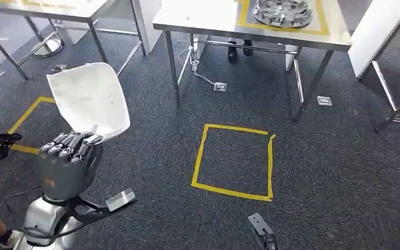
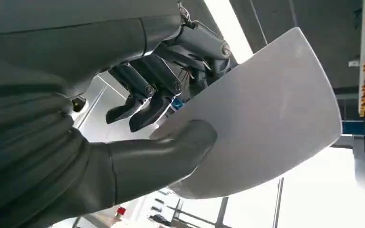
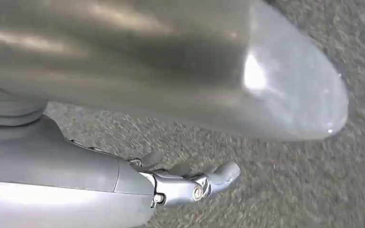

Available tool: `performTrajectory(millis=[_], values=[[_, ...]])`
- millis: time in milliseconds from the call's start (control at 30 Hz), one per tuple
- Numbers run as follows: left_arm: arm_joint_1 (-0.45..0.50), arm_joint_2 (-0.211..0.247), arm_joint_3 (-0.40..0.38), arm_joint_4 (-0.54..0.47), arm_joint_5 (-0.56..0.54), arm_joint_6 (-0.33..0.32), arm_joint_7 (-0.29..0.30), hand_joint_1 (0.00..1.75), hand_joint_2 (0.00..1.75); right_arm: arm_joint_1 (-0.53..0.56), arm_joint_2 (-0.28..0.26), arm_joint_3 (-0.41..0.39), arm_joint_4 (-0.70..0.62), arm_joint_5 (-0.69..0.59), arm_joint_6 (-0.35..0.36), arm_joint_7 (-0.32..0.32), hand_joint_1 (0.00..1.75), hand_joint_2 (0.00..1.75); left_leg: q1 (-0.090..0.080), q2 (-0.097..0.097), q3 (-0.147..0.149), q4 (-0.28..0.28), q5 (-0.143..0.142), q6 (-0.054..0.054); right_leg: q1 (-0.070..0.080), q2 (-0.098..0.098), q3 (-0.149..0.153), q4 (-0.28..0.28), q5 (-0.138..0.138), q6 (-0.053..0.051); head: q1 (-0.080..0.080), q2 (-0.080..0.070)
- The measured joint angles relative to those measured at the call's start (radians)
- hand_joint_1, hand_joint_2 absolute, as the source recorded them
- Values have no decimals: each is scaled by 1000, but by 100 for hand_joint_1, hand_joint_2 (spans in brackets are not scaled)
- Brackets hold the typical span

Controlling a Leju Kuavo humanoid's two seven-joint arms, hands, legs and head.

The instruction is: Take the parts from the cabinet and place them on the table.

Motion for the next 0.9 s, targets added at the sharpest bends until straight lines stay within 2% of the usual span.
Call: performTrajectory(millis=[33, 67, 100, 133, 167, 200, 233, 267, 300, 333, 367, 400, 433, 467, 500, 533, 567, 600, 633, 667, 700, 733, 767, 800, 833, 867, 900], values=[[-1, 3, 0, 2, 0, 0, 0, 175, 175, 0, 0, 0, 0, -3, 0, -2, 0, 0, 0, -1, 17, -8, -11, 8, 0, -1, 0, 13, 19, 8, -1, 0], [0, 2, 0, 1, 0, 1, 0, 175, 175, 0, 0, 0, 0, -3, 2, -2, 0, 0, 5, -4, 33, -16, -12, 11, -2, 0, -12, 34, 27, 11, 2, 0], [-2, 2, 0, 5, 0, 2, 0, 175, 175, -2, 0, 0, 0, -6, 3, -3, 0, 0, 5, -7, 64, -31, -26, 18, -3, 3, -64, 137, 62, 4, 5, 0], [-5, 2, 0, 7, 0, 3, 0, 175, 175, -3, 0, -1, 0, -6, 4, -3, 0, 0, 6, -8, 79, -35, -37, 22, -3, 4, -123, 215, 64, 3, 6, 0], [-6, 2, 0, 9, 0, 5, 0, 175, 175, -2, 0, -1, 0, -8, 5, -2, 0, 0, 6, -9, 95, -37, -51, 22, -1, 5, -179, 275, 38, 6, 8, 0], [-4, 2, -1, 11, 0, 5, 0, 175, 175, 2, -1, -3, 0, -10, 6, -2, 0, 0, 6, -11, 114, -37, -67, 23, 0, 6, -229, 312, -14, 9, 9, 0], [-2, 2, -1, 12, 0, 5, 0, 175, 175, 5, -1, -5, 0, -13, 10, -1, 0, 0, 6, -14, 133, -37, -83, 22, 0, 6, -266, 320, -58, 14, 9, 0], [-2, 1, -1, 13, 0, 5, 1, 175, 175, 7, -1, -6, 0, -14, 11, -1, 0, 0, 6, -13, 156, -37, -101, 21, -1, 5, -291, 303, -83, 16, 10, 0], [-2, 0, -1, 13, 0, 5, 2, 175, 175, 8, -1, -7, 0, -16, 14, -1, 0, 0, 6, -13, 181, -37, -120, 18, -2, 5, -303, 263, -79, 19, 11, 0], [-2, -1, -1, 14, -1, 5, 2, 175, 175, 8, -1, -7, 0, -18, 18, -1, 0, 0, 6, -11, 206, -37, -138, 16, -4, 4, -304, 204, -36, 21, 11, 0], [-2, -1, -2, 14, -2, 5, 2, 175, 175, 9, -1, -8, 0, -19, 18, -1, 0, 0, 6, -7, 233, -37, -160, 14, -4, -4, -300, 125, 63, 18, 11, 0], [-2, -1, -2, 16, -3, 5, 2, 175, 175, 13, -1, -10, 1, -23, 18, -1, 0, 0, 4, -1, 236, -38, -178, 10, -1, -35, -302, 56, 200, 10, 13, 0], [-1, -4, -3, 18, -4, 6, 3, 175, 175, 11, -1, -13, 1, -24, 19, -1, 0, 0, -1, -2, 258, -30, -199, 3, 6, -59, -310, 33, 254, 0, 10, 0], [-2, -3, -3, 18, -4, 6, 5, 175, 175, 11, -1, -15, 0, -24, 19, 0, 0, 0, -2, 4, 261, -39, -216, -6, 14, -47, -298, 37, 241, -9, 8, 0], [-2, -4, -3, 16, -9, 5, 8, 175, 175, 11, -1, -16, 0, -24, 19, -2, 0, 0, 4, 10, 290, -40, -209, -15, 13, -32, -294, 27, 236, -15, 3, 0], [-2, -5, -3, 16, -11, 5, 9, 175, 175, 10, 0, -17, 0, -25, 20, -3, 0, 0, 3, 13, 283, -32, -196, -20, 12, -27, -284, 24, 234, -21, 8, 0], [-4, -5, -4, 13, -13, 5, 11, 175, 175, 8, 0, -18, 0, -26, 20, -2, 0, 0, 6, 15, 262, 10, -183, -23, 7, -14, -265, 22, 229, -31, 8, 0], [-4, -5, -4, 13, -15, 5, 12, 175, 175, 8, -2, -21, 0, -26, 20, -3, 0, 0, 8, 10, 218, 94, -145, -27, 7, -7, -248, 22, 216, -41, 5, 0], [-2, -5, -4, 13, -17, 4, 12, 175, 175, 8, -3, -24, 0, -26, 20, -3, 0, 0, 10, 7, 163, 178, -130, -31, 7, -3, -231, 20, 200, -47, 3, 0], [2, -5, -4, 13, -18, 4, 13, 175, 175, 7, -3, -24, 0, -26, 19, -3, 0, 0, 13, 7, 117, 229, -149, -33, 7, 2, -217, 20, 189, -47, 2, 0], [8, -5, -4, 13, -18, 4, 14, 175, 175, 7, -3, -25, 0, -27, 19, -4, 0, 0, 14, 7, 65, 269, -211, -35, 7, 11, -195, 19, 171, -46, 3, 0], [13, -4, -4, 13, -21, 4, 16, 175, 175, 8, -3, -26, 0, -28, 18, -5, 0, 0, 14, 7, 30, 274, -281, -35, 7, 16, -173, 19, 154, -45, 1, 0], [16, -3, -4, 13, -22, 4, 17, 175, 175, 9, -3, -26, 0, -28, 18, -5, 0, 0, 14, 7, 6, 263, -336, -34, 7, 21, -152, 19, 138, -44, 2, 0], [18, -3, -4, 13, -25, 4, 20, 175, 175, 9, -3, -27, 0, -30, 17, -5, 0, 0, 14, 7, -9, 236, -359, -32, 7, 25, -130, 19, 121, -43, 2, 0], [20, -3, -4, 10, -31, 4, 22, 175, 175, 9, -3, -29, 0, -34, 17, -5, 0, 0, 13, 7, -13, 186, -333, -30, 6, 26, -105, 19, 102, -42, 2, 0], [23, -3, -4, 7, -37, 2, 23, 175, 175, 9, -2, -31, 0, -37, 17, -4, 0, 0, 13, 7, -11, 114, -238, -26, 6, 27, -80, 19, 82, -40, 2, 0], [26, -3, -4, 7, -39, 0, 26, 175, 175, 11, -2, -31, 0, -42, 17, -4, 0, 0, 13, 8, -10, 38, -85, -23, 6, 27, -77, 17, 66, -35, 1, 0]])
